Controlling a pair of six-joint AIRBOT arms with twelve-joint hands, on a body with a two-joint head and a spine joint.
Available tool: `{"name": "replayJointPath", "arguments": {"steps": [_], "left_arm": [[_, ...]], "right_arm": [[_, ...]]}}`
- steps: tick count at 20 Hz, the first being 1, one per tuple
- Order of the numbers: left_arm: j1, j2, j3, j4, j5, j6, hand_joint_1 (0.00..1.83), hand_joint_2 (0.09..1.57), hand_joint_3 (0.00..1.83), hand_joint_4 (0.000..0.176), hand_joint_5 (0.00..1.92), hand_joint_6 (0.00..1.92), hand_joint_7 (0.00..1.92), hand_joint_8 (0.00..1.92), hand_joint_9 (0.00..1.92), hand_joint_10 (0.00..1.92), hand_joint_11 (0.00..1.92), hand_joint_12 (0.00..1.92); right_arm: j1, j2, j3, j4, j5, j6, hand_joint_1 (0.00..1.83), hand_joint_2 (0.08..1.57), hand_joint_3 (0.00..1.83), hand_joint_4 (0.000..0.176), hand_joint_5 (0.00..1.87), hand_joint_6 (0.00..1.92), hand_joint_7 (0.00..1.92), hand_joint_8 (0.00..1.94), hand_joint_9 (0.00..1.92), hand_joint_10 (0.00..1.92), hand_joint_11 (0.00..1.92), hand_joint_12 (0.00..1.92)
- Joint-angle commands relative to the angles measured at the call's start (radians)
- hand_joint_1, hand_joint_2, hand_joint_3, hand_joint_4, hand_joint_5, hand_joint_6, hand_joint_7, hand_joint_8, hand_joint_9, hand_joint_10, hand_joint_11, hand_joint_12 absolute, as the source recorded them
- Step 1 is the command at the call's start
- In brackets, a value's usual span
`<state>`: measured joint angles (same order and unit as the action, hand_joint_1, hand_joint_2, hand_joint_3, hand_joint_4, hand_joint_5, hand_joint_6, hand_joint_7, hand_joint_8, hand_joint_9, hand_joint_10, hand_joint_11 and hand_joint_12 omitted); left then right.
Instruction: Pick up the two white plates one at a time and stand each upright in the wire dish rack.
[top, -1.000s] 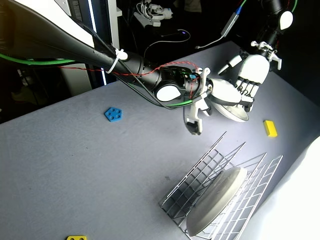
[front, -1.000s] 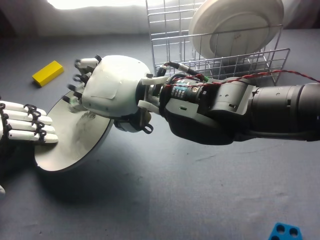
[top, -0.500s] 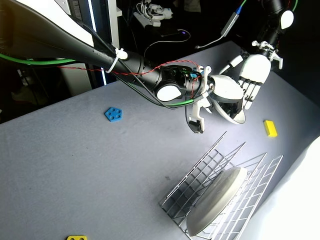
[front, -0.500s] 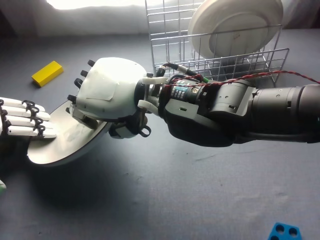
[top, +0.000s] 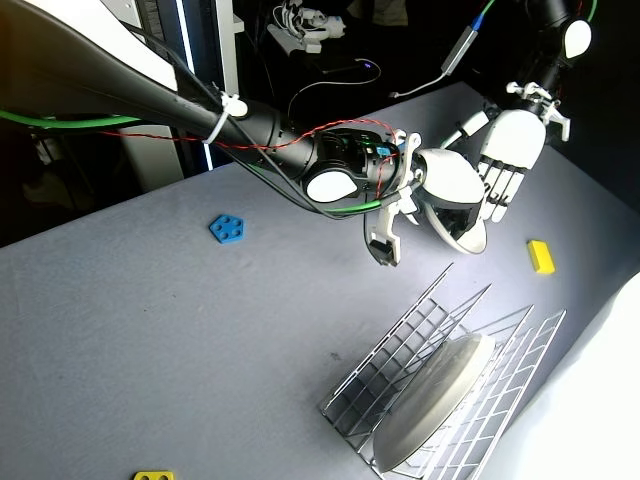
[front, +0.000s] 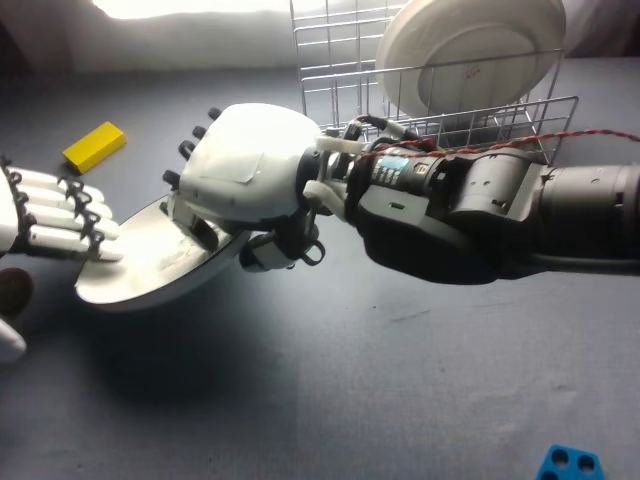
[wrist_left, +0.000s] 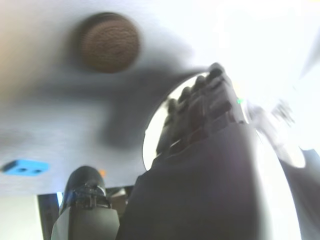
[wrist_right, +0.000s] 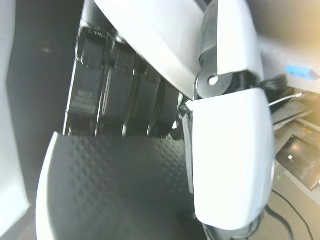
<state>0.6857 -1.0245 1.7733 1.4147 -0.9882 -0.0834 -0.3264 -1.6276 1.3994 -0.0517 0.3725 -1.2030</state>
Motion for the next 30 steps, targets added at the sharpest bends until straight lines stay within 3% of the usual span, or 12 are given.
{"name": "replayJointPath", "arguments": {"steps": [1, 4, 5, 8, 13, 15, 18, 26, 30], "left_arm": [[-0.014, 0.016, 0.009, -0.06, -0.033, -0.005, 0.0, 1.08, 0.0, 0.0, 0.0, 0.0, 0.0, 0.0, 0.0, 0.0, 0.0, 0.0], [-0.045, 0.025, 0.013, -0.06, -0.034, -0.017, 0.0, 1.08, 0.0, 0.0, 0.0, 0.0, 0.0, 0.0, 0.0, 0.0, 0.0, 0.0], [-0.054, 0.029, 0.014, -0.06, -0.034, -0.018, 0.0, 1.09, 0.0, 0.0, 0.0, 0.0, 0.0, 0.0, 0.0, 0.0, 0.0, 0.0], [-0.069, 0.039, 0.014, -0.063, -0.025, -0.019, 0.0, 1.09, 0.0, 0.0, 0.0, 0.0, 0.0, 0.0, 0.0, 0.0, 0.0, 0.0], [-0.069, 0.054, 0.009, -0.065, 0.002, -0.019, 0.0, 1.09, 0.0, 0.0, 0.0, 0.0, 0.0, 0.0, 0.0, 0.0, 0.0, 0.0], [-0.068, 0.061, 0.011, -0.065, 0.007, -0.024, 0.0, 1.08, 0.0, 0.0, 0.0, 0.0, 0.0, 0.0, 0.0, 0.0, 0.0, 0.0], [-0.061, 0.068, 0.025, -0.063, 0.013, -0.028, 0.0, 1.08, 0.0, 0.0, 0.0, 0.0, 0.0, 0.0, 0.0, 0.0, 0.0, 0.0], [-0.014, 0.103, -0.005, -0.034, 0.027, -0.032, 0.0, 1.09, 0.0, 0.0, 0.01, 0.0, 0.0, 0.0, 0.0, 0.0, 0.0, 0.0], [0.008, 0.098, -0.001, -0.034, 0.03, -0.031, 0.0, 1.09, 0.0, 0.0, 0.0, 0.0, 0.0, 0.0, 0.0, 0.0, 0.0, 0.0]], "right_arm": [[0.017, 0.005, -0.006, 0.0, 0.09, 0.007, 1.4, 1.02, 0.0, 0.0, 1.07, 0.8, 1.19, 0.53, 1.2, 0.73, 1.09, 0.56], [0.043, 0.025, -0.024, 0.0, 0.071, 0.047, 1.4, 1.03, 0.0, 0.0, 1.07, 0.81, 1.15, 0.6, 1.18, 0.77, 1.07, 0.58], [0.055, 0.032, -0.029, 0.0, 0.062, 0.075, 1.4, 1.02, 0.0, 0.0, 1.07, 0.79, 1.19, 0.54, 1.22, 0.71, 1.11, 0.57], [0.091, 0.052, -0.039, 0.0, 0.023, 0.169, 1.4, 1.03, 0.0, 0.0, 1.03, 0.83, 1.15, 0.63, 1.19, 0.75, 1.08, 0.56], [0.137, 0.067, -0.039, 0.0, -0.051, 0.305, 1.4, 1.03, 0.0, 0.0, 1.05, 0.79, 1.16, 0.63, 1.19, 0.74, 1.08, 0.56], [0.15, 0.068, -0.039, 0.0, -0.078, 0.356, 1.4, 1.01, 0.0, 0.0, 1.08, 0.75, 1.23, 0.5, 1.22, 0.68, 1.09, 0.53], [0.172, 0.07, -0.039, 0.0, -0.108, 0.414, 1.4, 1.03, 0.0, 0.0, 1.03, 0.82, 1.16, 0.64, 1.19, 0.74, 1.07, 0.56], [0.206, 0.083, -0.039, 0.0, -0.124, 0.616, 1.4, 1.02, 0.0, 0.0, 1.03, 0.79, 1.2, 0.59, 1.21, 0.72, 1.05, 0.58], [0.219, 0.087, -0.029, 0.0, -0.124, 0.706, 1.4, 1.03, 0.0, 0.0, 1.08, 0.75, 1.16, 0.63, 1.16, 0.81, 1.06, 0.63]]}}
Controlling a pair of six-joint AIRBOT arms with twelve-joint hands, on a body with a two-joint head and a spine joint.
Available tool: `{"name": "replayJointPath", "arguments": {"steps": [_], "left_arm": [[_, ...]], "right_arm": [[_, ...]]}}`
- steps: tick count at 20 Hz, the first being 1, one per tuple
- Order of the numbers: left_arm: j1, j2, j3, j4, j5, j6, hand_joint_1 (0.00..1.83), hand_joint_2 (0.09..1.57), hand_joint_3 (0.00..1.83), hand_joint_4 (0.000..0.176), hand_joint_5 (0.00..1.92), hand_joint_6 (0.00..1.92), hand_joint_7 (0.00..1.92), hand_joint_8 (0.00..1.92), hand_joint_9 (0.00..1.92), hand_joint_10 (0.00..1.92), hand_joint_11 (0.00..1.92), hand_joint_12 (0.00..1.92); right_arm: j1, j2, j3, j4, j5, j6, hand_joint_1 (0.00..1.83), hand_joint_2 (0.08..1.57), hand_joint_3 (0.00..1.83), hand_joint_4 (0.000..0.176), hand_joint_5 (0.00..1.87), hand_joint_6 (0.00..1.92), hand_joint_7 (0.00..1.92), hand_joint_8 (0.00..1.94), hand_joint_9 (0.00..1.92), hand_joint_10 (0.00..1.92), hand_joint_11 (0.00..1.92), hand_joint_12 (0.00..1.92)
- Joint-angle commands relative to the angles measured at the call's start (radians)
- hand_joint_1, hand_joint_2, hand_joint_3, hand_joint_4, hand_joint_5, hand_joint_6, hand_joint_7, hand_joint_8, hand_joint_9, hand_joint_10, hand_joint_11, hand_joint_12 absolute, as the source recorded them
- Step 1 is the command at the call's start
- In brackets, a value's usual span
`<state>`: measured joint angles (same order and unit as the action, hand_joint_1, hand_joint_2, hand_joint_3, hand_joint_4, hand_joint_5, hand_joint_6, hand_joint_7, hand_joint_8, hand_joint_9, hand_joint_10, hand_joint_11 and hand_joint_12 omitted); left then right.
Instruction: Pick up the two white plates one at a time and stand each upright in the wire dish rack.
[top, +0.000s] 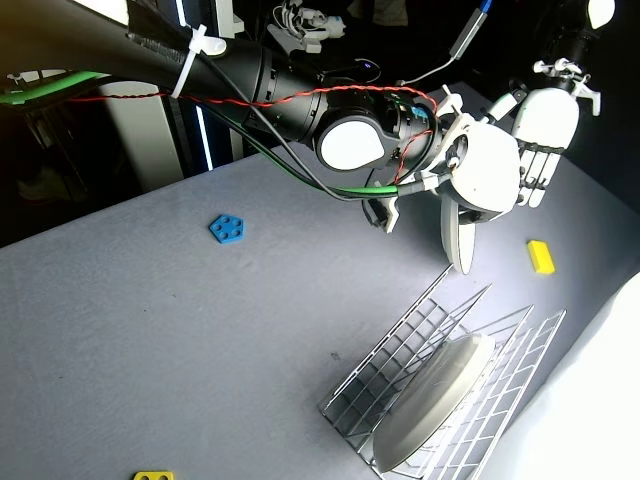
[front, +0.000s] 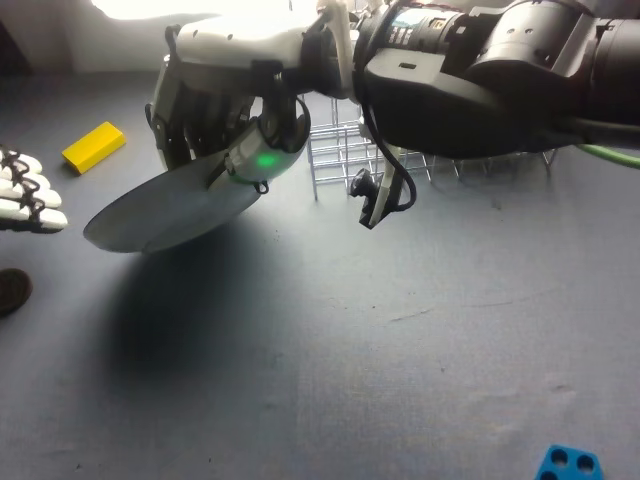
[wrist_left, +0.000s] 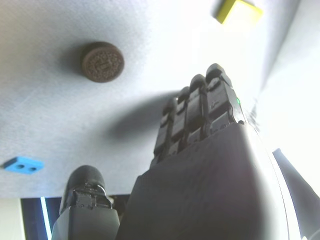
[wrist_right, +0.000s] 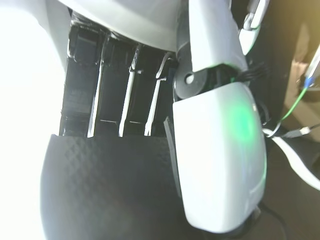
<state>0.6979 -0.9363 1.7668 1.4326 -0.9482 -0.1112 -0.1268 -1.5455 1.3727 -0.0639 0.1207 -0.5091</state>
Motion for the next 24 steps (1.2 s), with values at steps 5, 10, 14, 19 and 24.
{"name": "replayJointPath", "arguments": {"steps": [5, 10, 14, 19, 24], "left_arm": [[0.014, -0.004, 0.029, -0.052, -0.002, 0.006, 0.0, 1.09, 0.0, 0.0, 0.01, 0.0, 0.0, 0.0, 0.0, 0.0, 0.0, 0.0], [0.014, -0.006, 0.03, -0.052, 0.0, 0.009, 0.0, 1.09, 0.0, 0.0, 0.0, 0.0, 0.0, 0.0, 0.0, 0.0, 0.0, 0.0], [0.014, -0.01, 0.034, -0.052, 0.002, 0.01, 0.0, 1.08, 0.0, 0.0, 0.0, 0.0, 0.0, 0.0, 0.0, 0.0, 0.0, 0.0], [0.014, -0.013, 0.036, -0.052, 0.002, 0.014, 0.0, 1.09, 0.0, 0.0, 0.0, 0.0, 0.0, 0.0, 0.0, 0.0, 0.0, 0.0], [0.015, -0.016, 0.037, -0.052, 0.002, 0.018, 0.0, 1.09, 0.0, 0.0, 0.01, 0.0, 0.0, 0.0, 0.0, 0.0, 0.0, 0.0]], "right_arm": [[0.024, 0.005, 0.002, 0.012, 0.127, 0.02, 1.4, 1.03, 0.0, 0.0, 1.09, 0.77, 1.15, 0.65, 1.13, 0.83, 1.0, 0.72], [0.045, 0.005, 0.024, 0.013, 0.129, 0.082, 1.4, 1.04, 0.0, 0.0, 1.09, 0.78, 1.15, 0.63, 1.12, 0.85, 0.99, 0.73], [0.054, 0.006, 0.037, 0.013, 0.127, 0.166, 1.4, 1.03, 0.0, 0.0, 1.09, 0.78, 1.19, 0.56, 1.14, 0.81, 1.02, 0.69], [0.072, 0.008, 0.061, 0.134, 0.08, 0.179, 1.4, 1.03, 0.0, 0.0, 1.1, 0.76, 1.17, 0.58, 1.13, 0.84, 1.02, 0.69], [0.078, 0.035, 0.063, 0.21, 0.081, 0.179, 1.4, 1.03, 0.0, 0.0, 1.09, 0.79, 1.16, 0.6, 1.12, 0.85, 1.0, 0.69]]}}
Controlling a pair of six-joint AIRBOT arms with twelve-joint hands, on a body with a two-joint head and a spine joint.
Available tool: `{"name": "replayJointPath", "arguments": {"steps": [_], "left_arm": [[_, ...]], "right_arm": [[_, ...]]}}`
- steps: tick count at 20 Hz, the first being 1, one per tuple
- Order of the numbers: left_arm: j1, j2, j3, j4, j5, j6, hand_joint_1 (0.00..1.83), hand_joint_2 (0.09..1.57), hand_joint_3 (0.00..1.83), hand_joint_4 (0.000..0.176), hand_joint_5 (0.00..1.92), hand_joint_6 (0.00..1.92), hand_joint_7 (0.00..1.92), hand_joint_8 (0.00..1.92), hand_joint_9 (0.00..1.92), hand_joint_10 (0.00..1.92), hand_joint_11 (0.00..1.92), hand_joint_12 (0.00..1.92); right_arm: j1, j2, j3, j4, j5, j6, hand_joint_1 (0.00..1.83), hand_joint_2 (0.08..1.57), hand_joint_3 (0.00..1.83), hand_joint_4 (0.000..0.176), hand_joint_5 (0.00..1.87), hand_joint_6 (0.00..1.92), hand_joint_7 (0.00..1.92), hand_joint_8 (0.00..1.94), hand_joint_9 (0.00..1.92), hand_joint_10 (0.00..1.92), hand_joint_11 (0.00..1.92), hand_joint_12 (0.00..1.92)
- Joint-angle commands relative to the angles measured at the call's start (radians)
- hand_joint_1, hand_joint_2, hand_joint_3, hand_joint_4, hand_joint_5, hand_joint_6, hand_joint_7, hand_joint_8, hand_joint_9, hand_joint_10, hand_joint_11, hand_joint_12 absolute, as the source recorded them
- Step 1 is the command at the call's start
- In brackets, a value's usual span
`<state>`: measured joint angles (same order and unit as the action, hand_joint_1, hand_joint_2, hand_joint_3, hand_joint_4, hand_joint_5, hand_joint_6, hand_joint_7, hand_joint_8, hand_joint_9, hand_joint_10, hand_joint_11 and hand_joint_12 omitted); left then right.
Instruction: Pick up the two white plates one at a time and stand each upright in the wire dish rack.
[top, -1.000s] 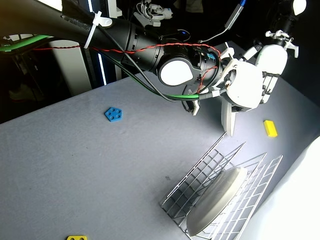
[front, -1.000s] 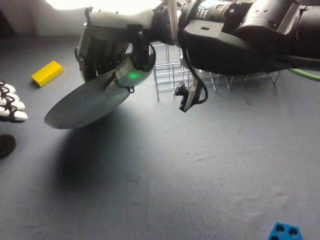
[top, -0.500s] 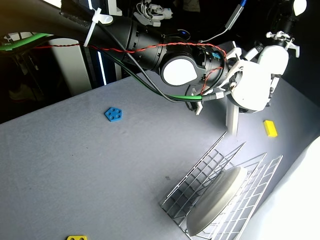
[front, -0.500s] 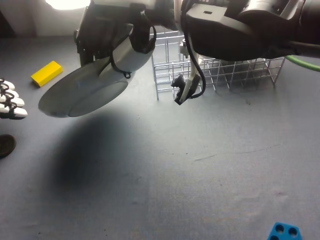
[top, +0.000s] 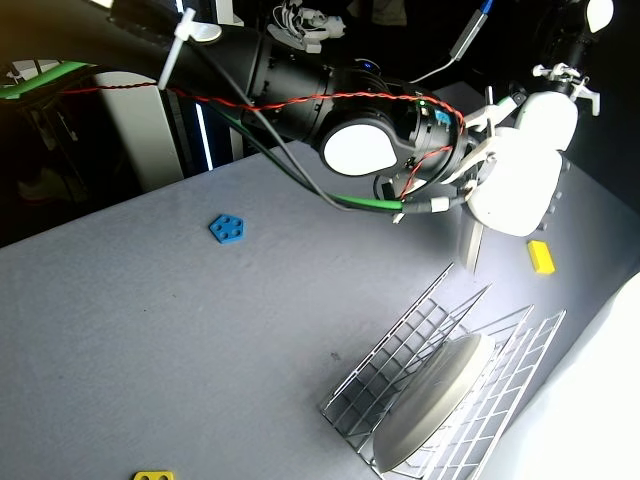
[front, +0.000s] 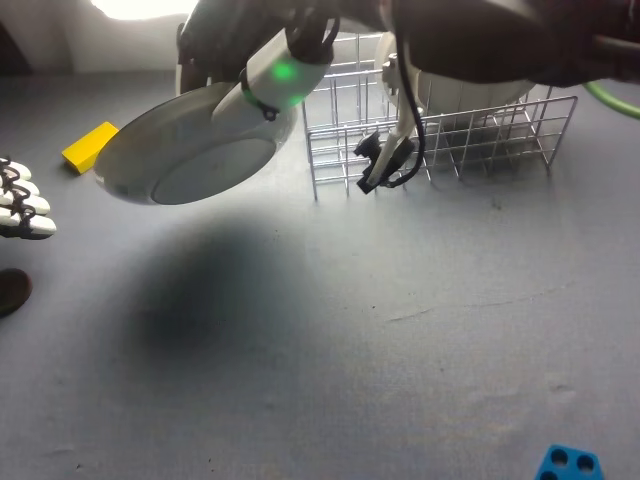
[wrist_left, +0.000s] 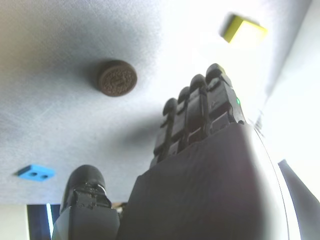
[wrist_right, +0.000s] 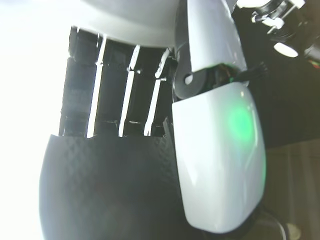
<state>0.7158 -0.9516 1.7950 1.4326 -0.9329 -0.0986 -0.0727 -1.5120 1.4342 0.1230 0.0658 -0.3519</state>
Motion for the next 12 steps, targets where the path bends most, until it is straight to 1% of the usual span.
{"name": "replayJointPath", "arguments": {"steps": [1, 2, 3, 6, 7, 10, 11, 12], "left_arm": [[-0.002, 0.0, 0.009, -0.052, -0.014, 0.006, 0.0, 1.08, 0.0, 0.0, 0.0, 0.0, 0.0, 0.0, 0.0, 0.0, 0.0, 0.0], [-0.001, 0.0, 0.008, -0.052, -0.014, 0.006, 0.0, 1.08, 0.0, 0.0, 0.0, 0.0, 0.0, 0.0, 0.0, 0.0, 0.0, 0.0], [0.001, 0.0, 0.008, -0.052, -0.014, 0.006, 0.0, 1.08, 0.0, 0.0, 0.0, 0.0, 0.0, 0.0, 0.0, 0.0, 0.0, 0.0], [0.004, -0.001, 0.009, -0.052, -0.014, 0.006, 0.0, 1.08, 0.0, 0.0, 0.01, 0.0, 0.01, 0.0, 0.0, 0.0, 0.0, 0.0], [0.005, -0.001, 0.009, -0.052, -0.014, 0.007, 0.0, 1.08, 0.0, 0.0, 0.0, 0.0, 0.0, 0.0, 0.0, 0.0, 0.0, 0.0], [0.009, -0.001, 0.011, -0.052, -0.014, 0.016, 0.0, 1.08, 0.0, 0.0, 0.0, 0.0, 0.0, 0.0, 0.0, 0.0, 0.0, 0.0], [0.012, -0.001, 0.011, -0.053, -0.014, 0.017, 0.0, 1.09, 0.0, 0.0, 0.0, 0.0, 0.0, 0.0, 0.0, 0.0, 0.0, 0.0], [0.014, -0.001, 0.011, -0.053, -0.014, 0.017, 0.0, 1.08, 0.0, 0.0, 0.0, 0.0, 0.0, 0.0, 0.0, 0.0, 0.0, 0.0]], "right_arm": [[0.025, 0.006, 0.001, 0.032, 0.135, 0.021, 1.4, 1.03, 0.0, 0.0, 1.09, 0.78, 1.16, 0.6, 1.11, 0.86, 1.0, 0.69], [0.027, 0.012, 0.001, 0.054, 0.131, 0.021, 1.4, 1.03, 0.0, 0.0, 1.1, 0.77, 1.17, 0.59, 1.13, 0.84, 1.0, 0.69], [0.03, 0.017, 0.001, 0.067, 0.129, 0.02, 1.4, 1.04, 0.0, 0.0, 1.09, 0.8, 1.16, 0.61, 1.11, 0.87, 0.98, 0.7], [0.031, 0.035, 0.001, 0.101, 0.126, 0.018, 1.4, 1.04, 0.0, 0.0, 1.07, 0.82, 1.15, 0.62, 1.12, 0.86, 0.99, 0.7], [0.03, 0.043, 0.001, 0.125, 0.125, 0.012, 1.4, 1.03, 0.0, 0.0, 1.09, 0.79, 1.17, 0.59, 1.13, 0.83, 1.0, 0.69], [0.027, 0.061, 0.001, 0.203, 0.124, -0.003, 1.4, 1.04, 0.0, 0.0, 1.08, 0.81, 1.16, 0.59, 1.11, 0.86, 1.01, 0.67], [0.027, 0.065, 0.001, 0.226, 0.124, -0.005, 1.4, 1.03, 0.0, 0.0, 1.11, 0.76, 1.18, 0.55, 1.13, 0.83, 1.03, 0.65], [0.027, 0.069, 0.001, 0.272, 0.124, -0.02, 1.4, 1.03, 0.0, 0.0, 1.1, 0.76, 1.18, 0.56, 1.15, 0.81, 1.04, 0.65]]}}
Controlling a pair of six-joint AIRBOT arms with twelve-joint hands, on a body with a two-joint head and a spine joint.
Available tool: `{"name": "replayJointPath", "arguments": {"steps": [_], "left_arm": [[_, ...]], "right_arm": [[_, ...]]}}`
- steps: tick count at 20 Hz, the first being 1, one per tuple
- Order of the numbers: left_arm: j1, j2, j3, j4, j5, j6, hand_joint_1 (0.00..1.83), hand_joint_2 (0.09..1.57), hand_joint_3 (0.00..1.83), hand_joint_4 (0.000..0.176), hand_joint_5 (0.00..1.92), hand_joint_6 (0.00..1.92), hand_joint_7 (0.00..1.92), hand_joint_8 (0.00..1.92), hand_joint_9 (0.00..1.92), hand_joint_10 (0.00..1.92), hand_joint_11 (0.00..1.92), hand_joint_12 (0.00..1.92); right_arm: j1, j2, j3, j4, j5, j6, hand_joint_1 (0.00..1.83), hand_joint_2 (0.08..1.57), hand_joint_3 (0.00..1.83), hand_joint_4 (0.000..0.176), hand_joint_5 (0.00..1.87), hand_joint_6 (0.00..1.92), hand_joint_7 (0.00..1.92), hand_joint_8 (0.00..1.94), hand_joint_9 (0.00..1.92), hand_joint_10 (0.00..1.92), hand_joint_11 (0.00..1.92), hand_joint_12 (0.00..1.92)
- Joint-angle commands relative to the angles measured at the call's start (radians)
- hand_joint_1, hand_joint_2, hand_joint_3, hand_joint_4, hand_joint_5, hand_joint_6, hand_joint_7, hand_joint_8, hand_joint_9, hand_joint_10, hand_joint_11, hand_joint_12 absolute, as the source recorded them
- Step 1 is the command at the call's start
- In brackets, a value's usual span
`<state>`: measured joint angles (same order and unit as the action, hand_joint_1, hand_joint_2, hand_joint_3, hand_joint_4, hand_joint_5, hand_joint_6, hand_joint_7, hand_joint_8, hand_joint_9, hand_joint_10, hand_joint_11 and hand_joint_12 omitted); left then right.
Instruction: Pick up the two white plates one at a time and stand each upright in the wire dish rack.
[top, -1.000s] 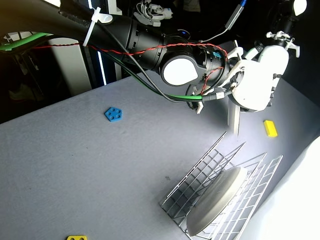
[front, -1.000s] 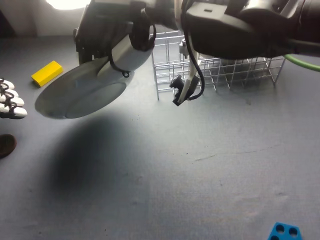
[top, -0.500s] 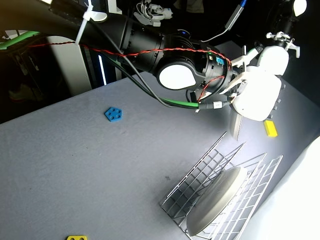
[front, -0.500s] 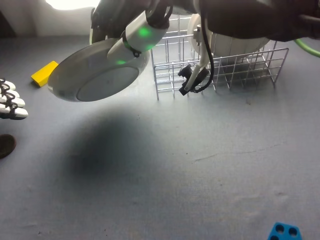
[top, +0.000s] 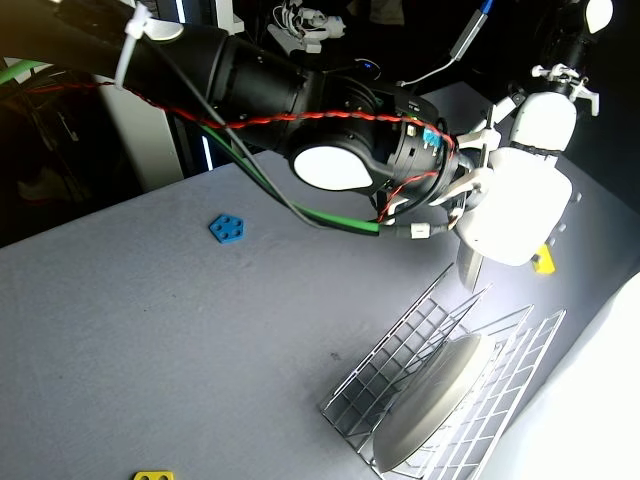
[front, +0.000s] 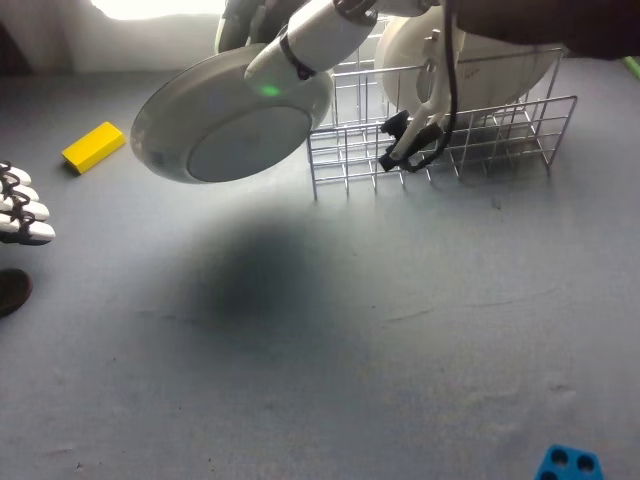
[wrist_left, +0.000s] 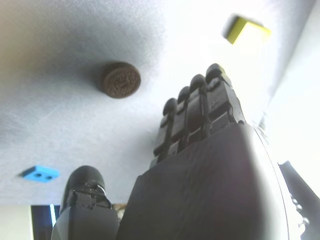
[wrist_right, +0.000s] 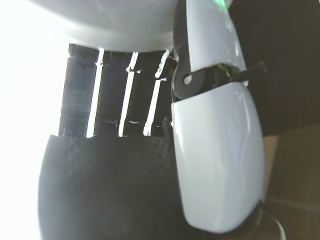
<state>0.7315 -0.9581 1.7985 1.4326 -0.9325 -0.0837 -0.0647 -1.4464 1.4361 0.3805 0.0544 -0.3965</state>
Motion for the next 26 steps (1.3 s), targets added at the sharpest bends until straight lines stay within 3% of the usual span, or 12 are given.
{"name": "replayJointPath", "arguments": {"steps": [1, 2, 9, 11, 26], "left_arm": [[0.0, 0.005, 0.008, -0.053, -0.014, 0.002, 0.0, 1.08, 0.0, 0.0, 0.0, 0.0, 0.0, 0.0, 0.0, 0.0, 0.0, 0.0], [0.0, 0.004, 0.008, -0.053, -0.014, 0.002, 0.0, 1.08, 0.0, 0.0, 0.0, 0.0, 0.0, 0.0, 0.0, 0.0, 0.0, 0.0], [0.0, 0.0, 0.011, -0.053, -0.014, 0.002, 0.0, 1.09, 0.0, 0.0, 0.0, 0.0, 0.0, 0.0, 0.0, 0.0, 0.0, 0.0], [0.0, 0.0, 0.011, -0.053, -0.014, 0.002, 0.0, 1.09, 0.0, 0.0, 0.01, 0.0, 0.01, 0.0, 0.0, 0.0, 0.0, 0.0], [-0.008, 0.0, 0.008, -0.053, -0.014, 0.002, 0.0, 1.1, 0.01, 0.0, 0.01, 0.0, 0.0, 0.0, 0.0, 0.0, 0.0, 0.0]], "right_arm": [[0.019, 0.006, -0.001, 0.05, 0.135, 0.012, 1.4, 1.03, 0.0, 0.0, 1.09, 0.77, 1.17, 0.58, 1.15, 0.81, 1.03, 0.64], [0.015, 0.014, -0.001, 0.123, 0.135, -0.016, 1.4, 1.03, 0.0, 0.0, 1.09, 0.77, 1.17, 0.59, 1.15, 0.81, 1.03, 0.64], [-0.021, 0.035, 0.026, 0.251, 0.142, -0.027, 1.4, 1.04, 0.0, 0.0, 1.07, 0.81, 1.14, 0.62, 1.14, 0.84, 1.02, 0.66], [-0.034, 0.046, 0.026, 0.258, 0.151, -0.027, 1.4, 1.03, 0.0, 0.0, 1.07, 0.8, 1.18, 0.57, 1.16, 0.81, 1.04, 0.65], [-0.09, 0.13, -0.005, 0.266, 0.142, -0.026, 1.4, 1.04, 0.0, 0.0, 1.06, 0.82, 1.15, 0.64, 1.13, 0.84, 1.02, 0.67]]}}
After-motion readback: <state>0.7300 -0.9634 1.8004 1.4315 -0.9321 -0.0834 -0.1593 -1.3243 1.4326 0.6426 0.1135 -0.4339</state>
